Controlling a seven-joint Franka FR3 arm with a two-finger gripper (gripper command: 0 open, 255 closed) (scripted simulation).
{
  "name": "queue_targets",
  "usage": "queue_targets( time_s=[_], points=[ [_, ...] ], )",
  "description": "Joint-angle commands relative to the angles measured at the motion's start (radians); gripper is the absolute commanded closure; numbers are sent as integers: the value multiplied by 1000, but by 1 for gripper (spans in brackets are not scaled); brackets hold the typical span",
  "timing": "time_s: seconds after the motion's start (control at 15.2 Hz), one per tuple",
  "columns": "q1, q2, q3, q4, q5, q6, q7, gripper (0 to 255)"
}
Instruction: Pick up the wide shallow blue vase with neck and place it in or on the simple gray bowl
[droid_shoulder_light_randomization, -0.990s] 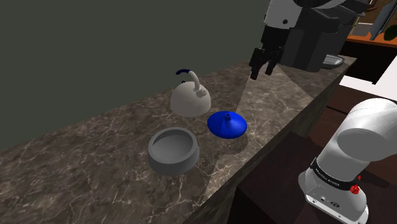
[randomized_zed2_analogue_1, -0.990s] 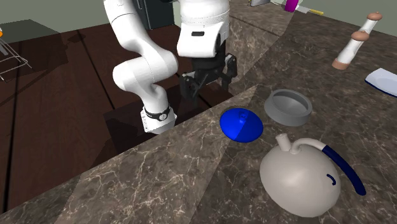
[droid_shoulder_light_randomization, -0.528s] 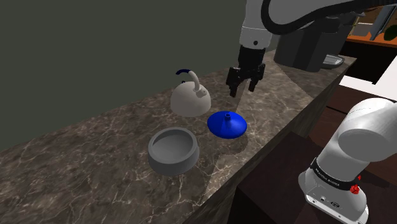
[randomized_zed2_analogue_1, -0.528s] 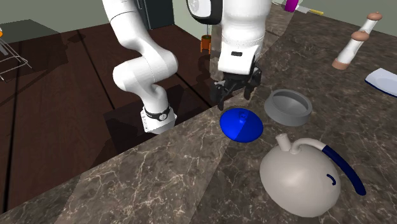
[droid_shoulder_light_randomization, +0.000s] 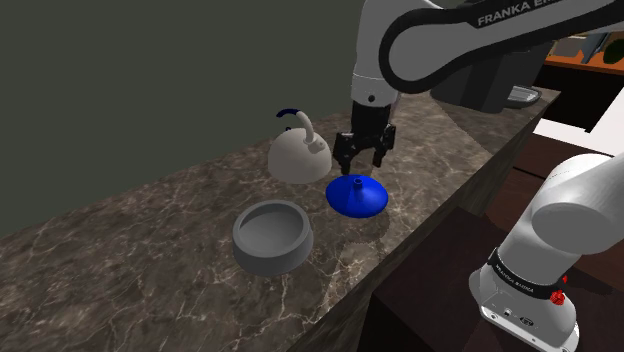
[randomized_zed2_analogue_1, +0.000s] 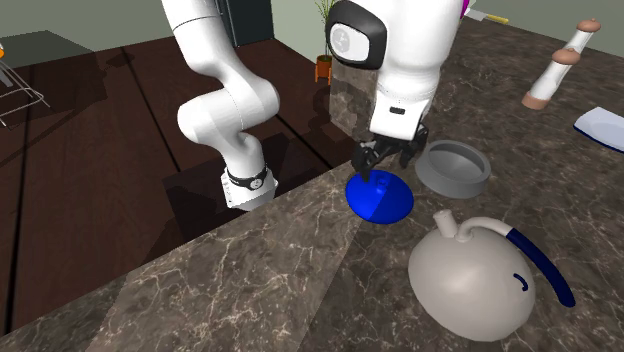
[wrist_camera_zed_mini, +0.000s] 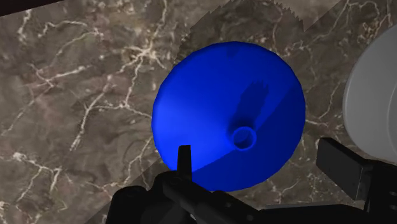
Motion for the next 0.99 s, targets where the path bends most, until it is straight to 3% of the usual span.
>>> queue_targets(
  time_s=[0.0,0.66,0.73,0.92],
  points=[
    [3,9,10,-22,6,32,3,0],
    [4,23,19,-47,11,71,3,0],
    [4,23,19,-47,11,71,3,255],
    [4,23,19,-47,11,71,3,255]
  ],
)
